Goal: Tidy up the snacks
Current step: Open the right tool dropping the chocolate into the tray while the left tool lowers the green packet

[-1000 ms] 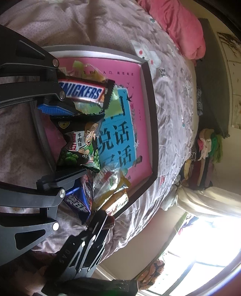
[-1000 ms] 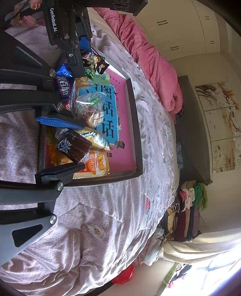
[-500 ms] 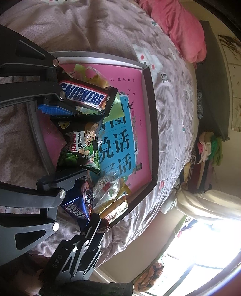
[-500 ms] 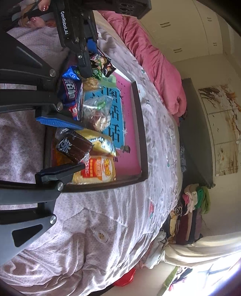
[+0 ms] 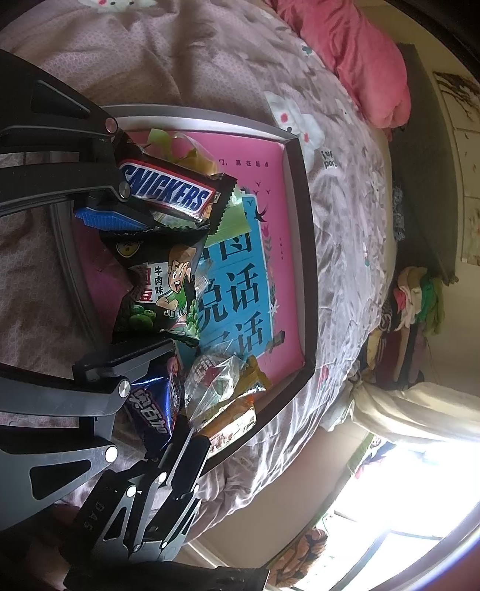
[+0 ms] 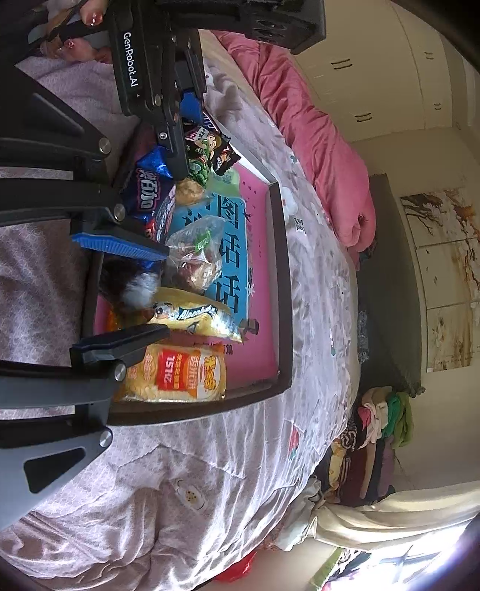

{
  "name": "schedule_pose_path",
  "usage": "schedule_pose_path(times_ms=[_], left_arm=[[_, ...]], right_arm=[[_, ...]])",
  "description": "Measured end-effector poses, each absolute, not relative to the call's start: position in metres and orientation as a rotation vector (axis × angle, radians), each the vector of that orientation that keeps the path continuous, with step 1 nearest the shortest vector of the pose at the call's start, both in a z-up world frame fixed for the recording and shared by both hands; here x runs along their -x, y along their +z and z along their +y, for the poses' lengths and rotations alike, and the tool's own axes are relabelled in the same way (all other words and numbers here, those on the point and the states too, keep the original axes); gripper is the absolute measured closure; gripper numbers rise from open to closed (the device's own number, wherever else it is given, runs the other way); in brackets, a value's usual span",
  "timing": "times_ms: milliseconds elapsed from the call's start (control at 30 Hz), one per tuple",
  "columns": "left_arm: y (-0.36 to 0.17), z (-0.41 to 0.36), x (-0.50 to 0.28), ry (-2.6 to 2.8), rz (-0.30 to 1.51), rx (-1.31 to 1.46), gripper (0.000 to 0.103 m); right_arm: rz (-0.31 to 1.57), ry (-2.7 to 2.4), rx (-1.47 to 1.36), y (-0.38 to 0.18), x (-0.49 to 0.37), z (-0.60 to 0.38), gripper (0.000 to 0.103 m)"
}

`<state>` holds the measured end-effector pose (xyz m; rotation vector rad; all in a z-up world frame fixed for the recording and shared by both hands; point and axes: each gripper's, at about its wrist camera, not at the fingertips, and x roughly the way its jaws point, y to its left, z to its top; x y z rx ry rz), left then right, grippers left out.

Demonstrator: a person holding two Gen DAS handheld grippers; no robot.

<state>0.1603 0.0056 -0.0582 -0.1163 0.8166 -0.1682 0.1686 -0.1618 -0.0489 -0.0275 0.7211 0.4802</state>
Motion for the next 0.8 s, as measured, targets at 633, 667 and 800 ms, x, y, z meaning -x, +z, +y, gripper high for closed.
schedule_pose_path(times_ms=[633,667,800], left_arm=[[-0.058,-0.001,-0.165,-0.154,0.822,0.079,0.046],[-0.059,-0.002,-0.166,-0.152,0.823,0.073,0.046],[-0.059,-0.003,-0.166,-0.151,0.825,0.068,0.046]], right_arm=[[0.732,0.423,0.026,-0.053,-0.172,-0.169,0.067],[0.733,0.422,0.029,-0.053,-0.172,-0.169,0.067],[0.730,0.419,0.038,-0.053,-0.171,-0.169,0.067]])
